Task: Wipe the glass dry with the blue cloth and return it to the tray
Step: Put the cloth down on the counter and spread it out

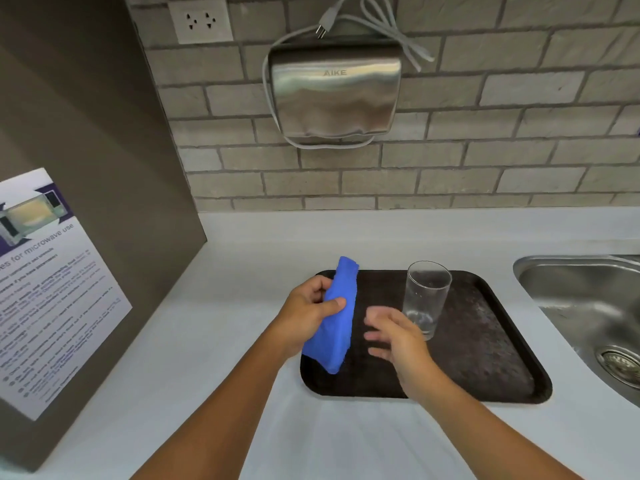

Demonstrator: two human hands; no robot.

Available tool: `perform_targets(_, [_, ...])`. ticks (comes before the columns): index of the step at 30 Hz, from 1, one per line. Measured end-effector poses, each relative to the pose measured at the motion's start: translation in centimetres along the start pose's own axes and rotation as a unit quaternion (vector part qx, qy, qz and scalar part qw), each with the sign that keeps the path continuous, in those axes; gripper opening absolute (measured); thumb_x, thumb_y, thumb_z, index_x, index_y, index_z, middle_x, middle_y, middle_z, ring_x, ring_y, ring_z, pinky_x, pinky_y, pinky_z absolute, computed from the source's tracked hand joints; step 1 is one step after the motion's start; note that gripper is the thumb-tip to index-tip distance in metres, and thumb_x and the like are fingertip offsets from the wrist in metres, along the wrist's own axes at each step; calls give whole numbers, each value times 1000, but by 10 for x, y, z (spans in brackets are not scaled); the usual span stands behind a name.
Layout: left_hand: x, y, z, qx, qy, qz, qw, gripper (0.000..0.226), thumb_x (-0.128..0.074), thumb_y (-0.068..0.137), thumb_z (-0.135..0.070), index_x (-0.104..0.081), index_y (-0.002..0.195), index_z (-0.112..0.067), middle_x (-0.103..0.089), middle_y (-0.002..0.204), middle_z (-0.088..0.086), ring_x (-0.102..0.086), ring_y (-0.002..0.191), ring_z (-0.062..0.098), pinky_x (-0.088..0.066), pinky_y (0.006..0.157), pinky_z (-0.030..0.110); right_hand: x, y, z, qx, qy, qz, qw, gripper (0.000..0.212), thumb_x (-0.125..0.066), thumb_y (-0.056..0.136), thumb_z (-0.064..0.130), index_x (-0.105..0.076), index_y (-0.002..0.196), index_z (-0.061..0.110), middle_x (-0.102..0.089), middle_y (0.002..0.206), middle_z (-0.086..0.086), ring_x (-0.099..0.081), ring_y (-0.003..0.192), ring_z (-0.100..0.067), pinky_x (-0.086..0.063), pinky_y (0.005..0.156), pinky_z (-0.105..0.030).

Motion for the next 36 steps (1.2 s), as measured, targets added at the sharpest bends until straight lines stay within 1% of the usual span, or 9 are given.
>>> perform_targets(6, [25,-20,-22,-36,62,52,996,15,-74,76,-21,-64,89,-21,-71,101,16,-68,89,27,-54,86,46,-70,20,43,-13,45,160,986,44,-62,89,48,-74,113,14,-77,112,-8,-72,104,-23,-51,93,-39])
perform_targets(9, [45,-26,-23,-43,77,43,995,21,-73,77,-23,-59,92,-17,-65,107,25,-66,92,37,-52,88,53,-90,24,53,-24,91,165,982,52,-73,77,40,-69,115,4,-79,104,-10,-75,93,-22,-57,76,-33])
perform_targets(14, [78,-30,-20,-51,92,-2,994,22,-73,76,-27,-54,86,-22,-61,105,28,-61,95,47,-50,86,59,-119,32,56,-31,108,170,979,36,-75,84,15,-67,117,3,-73,119,-20,-70,108,-34,-52,99,-52])
perform_targets(20, [110,-32,-20,-76,161,-52,983,33,-74,78,-15,-44,72,-30,-50,72,-6,-49,65,9,-43,60,21,-158,21,46,-75,103,304,944,34,-79,73,-2,-74,106,3,-74,111,-21,-72,105,-35,-59,88,-43])
perform_targets(22, [118,-35,-22,-76,173,-40,981,37,-77,72,-11,-43,73,-27,-50,73,-4,-48,65,9,-42,60,21,-164,18,43,-90,75,340,933,37,-76,75,-8,-72,110,1,-74,112,-20,-71,107,-35,-58,90,-43])
perform_targets(25, [129,-41,-22,-48,152,-11,987,41,-80,60,-8,-45,78,-19,-57,82,8,-56,74,20,-47,68,36,-166,21,42,-75,15,323,943,42,-76,71,-14,-66,110,-3,-75,107,-18,-72,104,-33,-58,87,-41])
perform_targets(28, [139,-48,-15,6,94,34,995,51,-84,58,-5,-52,97,-18,-69,89,11,-69,81,26,-52,72,36,-164,26,52,-27,-39,279,959,30,-79,68,-13,-65,82,10,-75,87,-8,-74,87,-25,-59,77,-37])
perform_targets(31, [146,-55,-6,54,42,67,995,61,-81,65,-2,-57,119,-19,-74,97,12,-71,92,30,-54,79,36,-169,24,63,32,-132,262,956,35,-85,66,-3,-65,89,13,-74,93,-7,-72,93,-25,-59,85,-41])
perform_targets(36, [168,-62,-5,39,137,48,989,18,-78,72,-7,-69,87,-5,-69,80,3,-65,77,20,-49,68,26,-180,11,67,78,-250,259,930,34,-84,69,0,-67,98,2,-68,92,-12,-68,84,-26,-57,77,-42])
Point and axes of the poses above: each hand's wrist, its own y-axis towards the middle knuckle, its own x-axis out of the back of the hand, z = x × y, the point moved 8 cm from there along y, towards the middle knuckle
